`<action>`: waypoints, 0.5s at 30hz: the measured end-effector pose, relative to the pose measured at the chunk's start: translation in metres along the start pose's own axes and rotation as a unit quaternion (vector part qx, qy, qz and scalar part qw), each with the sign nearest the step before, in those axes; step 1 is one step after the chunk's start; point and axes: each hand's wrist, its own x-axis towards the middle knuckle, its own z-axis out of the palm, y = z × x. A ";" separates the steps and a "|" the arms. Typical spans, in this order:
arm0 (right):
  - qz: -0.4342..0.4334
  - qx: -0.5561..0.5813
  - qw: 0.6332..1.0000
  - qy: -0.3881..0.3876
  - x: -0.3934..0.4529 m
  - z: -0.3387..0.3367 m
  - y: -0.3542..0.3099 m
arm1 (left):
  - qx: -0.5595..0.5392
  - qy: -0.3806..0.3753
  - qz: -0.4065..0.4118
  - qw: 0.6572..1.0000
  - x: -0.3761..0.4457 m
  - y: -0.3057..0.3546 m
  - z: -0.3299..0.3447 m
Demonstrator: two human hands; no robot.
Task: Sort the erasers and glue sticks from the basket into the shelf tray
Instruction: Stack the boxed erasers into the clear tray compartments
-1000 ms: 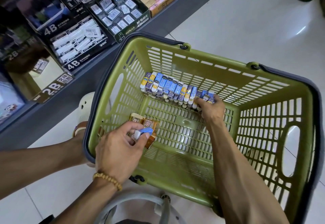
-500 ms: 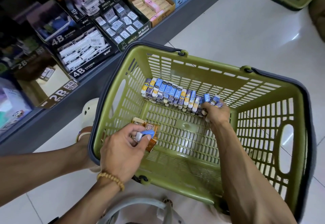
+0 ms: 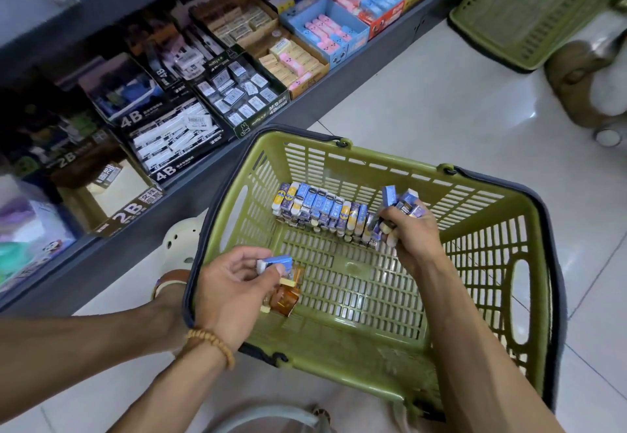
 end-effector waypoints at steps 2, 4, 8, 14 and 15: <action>-0.023 -0.003 0.999 -0.041 -0.015 0.018 -0.012 | -0.041 0.008 0.013 0.999 0.001 0.013 -0.006; -0.044 0.000 0.997 -0.069 -0.031 0.038 -0.026 | -0.070 0.008 0.032 0.997 -0.001 0.029 -0.016; -0.086 0.006 0.987 -0.139 -0.062 0.084 -0.058 | -0.109 0.009 0.073 0.991 -0.003 0.066 -0.046; -0.112 0.009 0.969 -0.219 -0.111 0.149 -0.109 | -0.132 0.034 0.148 0.980 -0.005 0.119 -0.101; -0.115 0.008 0.966 -0.229 -0.117 0.158 -0.115 | -0.134 0.041 0.159 0.977 -0.005 0.127 -0.110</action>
